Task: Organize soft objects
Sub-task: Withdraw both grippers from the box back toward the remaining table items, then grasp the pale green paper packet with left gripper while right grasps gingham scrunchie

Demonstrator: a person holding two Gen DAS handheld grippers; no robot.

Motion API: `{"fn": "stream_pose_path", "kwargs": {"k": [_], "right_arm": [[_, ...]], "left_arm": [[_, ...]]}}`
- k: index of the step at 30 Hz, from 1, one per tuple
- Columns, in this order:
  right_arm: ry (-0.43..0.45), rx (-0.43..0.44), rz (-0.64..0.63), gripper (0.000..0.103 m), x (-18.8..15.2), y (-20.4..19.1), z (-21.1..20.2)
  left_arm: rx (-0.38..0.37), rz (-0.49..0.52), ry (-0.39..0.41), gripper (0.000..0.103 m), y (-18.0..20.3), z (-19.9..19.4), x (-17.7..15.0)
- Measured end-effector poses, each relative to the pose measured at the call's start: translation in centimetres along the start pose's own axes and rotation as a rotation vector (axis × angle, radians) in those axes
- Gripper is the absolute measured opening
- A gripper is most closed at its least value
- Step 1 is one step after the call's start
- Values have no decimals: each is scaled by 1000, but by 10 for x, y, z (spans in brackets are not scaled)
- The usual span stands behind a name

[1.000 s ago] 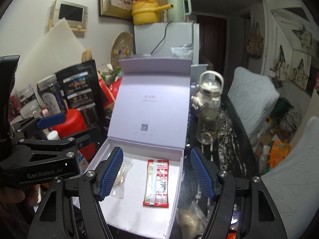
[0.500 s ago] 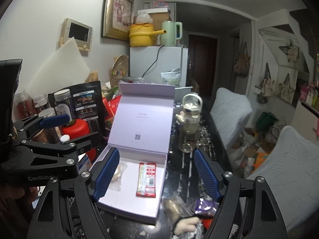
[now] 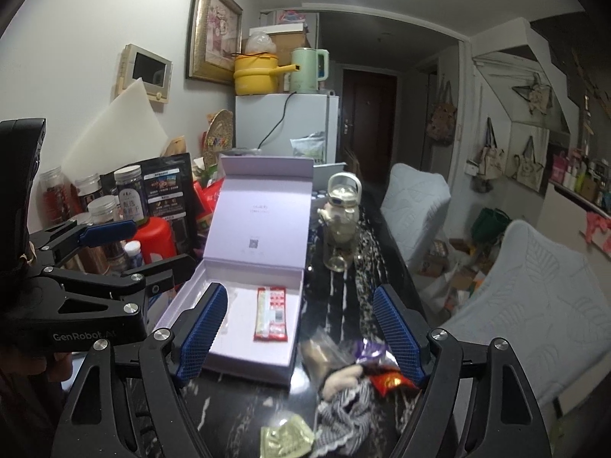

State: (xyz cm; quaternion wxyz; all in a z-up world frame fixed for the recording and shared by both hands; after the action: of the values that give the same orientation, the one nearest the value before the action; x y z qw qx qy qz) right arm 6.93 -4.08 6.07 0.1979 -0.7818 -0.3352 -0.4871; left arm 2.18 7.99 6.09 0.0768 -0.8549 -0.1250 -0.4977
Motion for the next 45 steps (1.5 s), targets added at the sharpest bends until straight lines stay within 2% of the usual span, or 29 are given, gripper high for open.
{"fn": "stream_pose_path", "kwargs": {"k": [19,32,39,45], "right_arm": [[-168,-46,125,80,-112,23,-13],[-258,-101,206,80,-172,48,-17],[-305,-107,254,80,-198,62,-12],[-342,-108,288,80,-214,74,-1]], "left_arm": [[-112,81,-149,91,55,9,-86],[-186,96,-253,91,82,36,-135],[-224,106,-347,91,97,59,-163],[-225,125,-401,91,108,79,-179]]}}
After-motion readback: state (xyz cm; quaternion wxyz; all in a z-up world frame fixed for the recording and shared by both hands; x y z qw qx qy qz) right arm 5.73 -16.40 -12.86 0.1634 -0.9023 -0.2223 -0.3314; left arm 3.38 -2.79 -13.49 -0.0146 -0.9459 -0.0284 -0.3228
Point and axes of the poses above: each gripper's, at about its wrist camera, not at the fingertips, and z roughly the way its jaws point, y to its right, x to its top, the point moved 7 cm from there along z, roughly the way its jaws point, and after that the axes turned 1 degree about x, right-handed, at the moved point
